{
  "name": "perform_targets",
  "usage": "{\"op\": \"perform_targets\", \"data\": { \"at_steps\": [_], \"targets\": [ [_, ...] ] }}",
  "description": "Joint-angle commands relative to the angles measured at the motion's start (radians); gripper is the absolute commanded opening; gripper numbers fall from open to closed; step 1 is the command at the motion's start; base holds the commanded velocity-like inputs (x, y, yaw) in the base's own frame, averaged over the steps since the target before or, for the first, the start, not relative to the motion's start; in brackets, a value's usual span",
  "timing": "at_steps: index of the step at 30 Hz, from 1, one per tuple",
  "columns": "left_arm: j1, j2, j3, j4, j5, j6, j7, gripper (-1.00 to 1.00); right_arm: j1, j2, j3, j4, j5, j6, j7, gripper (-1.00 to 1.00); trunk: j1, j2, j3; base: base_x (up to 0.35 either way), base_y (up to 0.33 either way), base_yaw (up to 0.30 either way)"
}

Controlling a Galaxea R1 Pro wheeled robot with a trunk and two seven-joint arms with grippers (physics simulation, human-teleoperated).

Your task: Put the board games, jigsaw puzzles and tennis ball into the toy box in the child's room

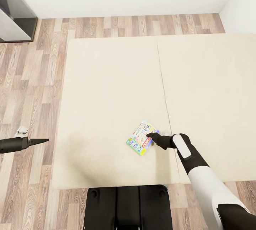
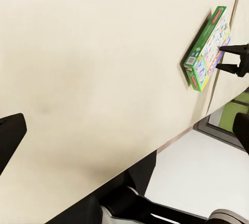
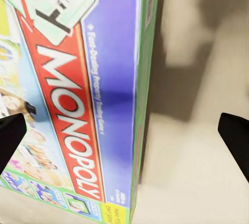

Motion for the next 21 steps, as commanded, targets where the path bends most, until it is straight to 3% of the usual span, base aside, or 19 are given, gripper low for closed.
{"op": "perform_targets", "data": {
  "at_steps": [1,8,21],
  "targets": [
    [-0.002,-0.002,0.004,0.0,-0.011,0.01,-0.008,1.0,-0.001,0.004,0.003,0.022,-0.046,-0.065,0.012,1.0,0.002,-0.001,-0.001,0.0,0.0,0.0],
    [-0.002,-0.002,0.004,0.0,-0.011,0.01,-0.008,1.0,-0.001,0.003,0.031,0.024,-0.046,-0.066,0.01,1.0,0.002,-0.001,-0.001,0.0,0.0,0.0],
    [-0.002,-0.002,0.004,0.0,-0.013,0.012,-0.008,1.0,-0.001,0.004,0.035,0.024,-0.046,-0.068,0.01,1.0,0.002,-0.001,-0.001,0.0,0.025,0.0]
  ]
}}
